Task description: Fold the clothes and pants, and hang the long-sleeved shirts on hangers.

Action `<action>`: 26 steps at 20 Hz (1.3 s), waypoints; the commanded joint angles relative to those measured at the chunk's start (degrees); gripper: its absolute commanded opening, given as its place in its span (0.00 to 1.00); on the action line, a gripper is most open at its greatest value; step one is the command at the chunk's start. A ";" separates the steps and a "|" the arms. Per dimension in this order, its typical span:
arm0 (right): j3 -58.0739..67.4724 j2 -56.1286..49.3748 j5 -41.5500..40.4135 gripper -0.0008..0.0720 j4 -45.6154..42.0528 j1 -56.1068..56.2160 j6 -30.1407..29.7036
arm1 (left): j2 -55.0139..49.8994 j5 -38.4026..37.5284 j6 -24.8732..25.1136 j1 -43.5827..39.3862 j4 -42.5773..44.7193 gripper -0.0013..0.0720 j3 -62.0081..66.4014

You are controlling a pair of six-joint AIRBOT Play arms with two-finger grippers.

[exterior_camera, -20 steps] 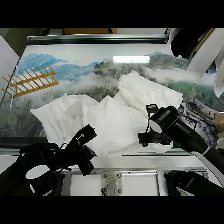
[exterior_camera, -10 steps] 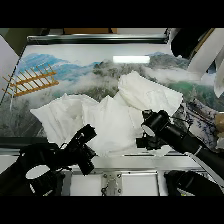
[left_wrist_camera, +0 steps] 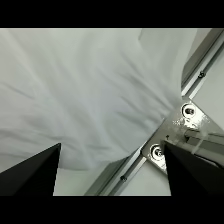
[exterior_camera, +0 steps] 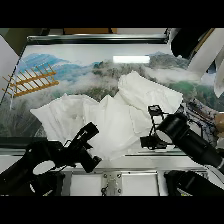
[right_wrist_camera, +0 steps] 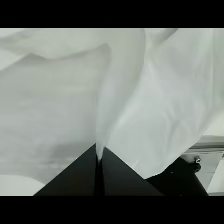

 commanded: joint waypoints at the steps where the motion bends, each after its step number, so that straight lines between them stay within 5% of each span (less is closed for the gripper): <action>1: 0.00 5.14 -1.49 0.03 -0.07 0.04 -0.17 | -7.74 -3.98 -12.07 0.04 3.74 0.98 5.07; 6: 0.00 8.61 -5.55 0.03 -0.04 0.04 -0.20 | -20.35 -5.42 -22.03 -2.93 6.12 0.91 17.16; 10: 0.00 9.53 -6.49 0.03 -0.04 0.04 -1.77 | -29.75 -14.71 -29.44 -9.68 19.41 0.91 26.80; 20: 0.00 9.70 -9.11 0.03 0.00 0.02 -3.65 | -41.42 -29.55 -29.18 -17.14 20.44 0.91 41.44; 26: 0.00 9.70 -9.51 0.03 0.15 0.02 -4.59 | -41.27 -29.79 -29.20 -17.25 19.47 0.91 39.60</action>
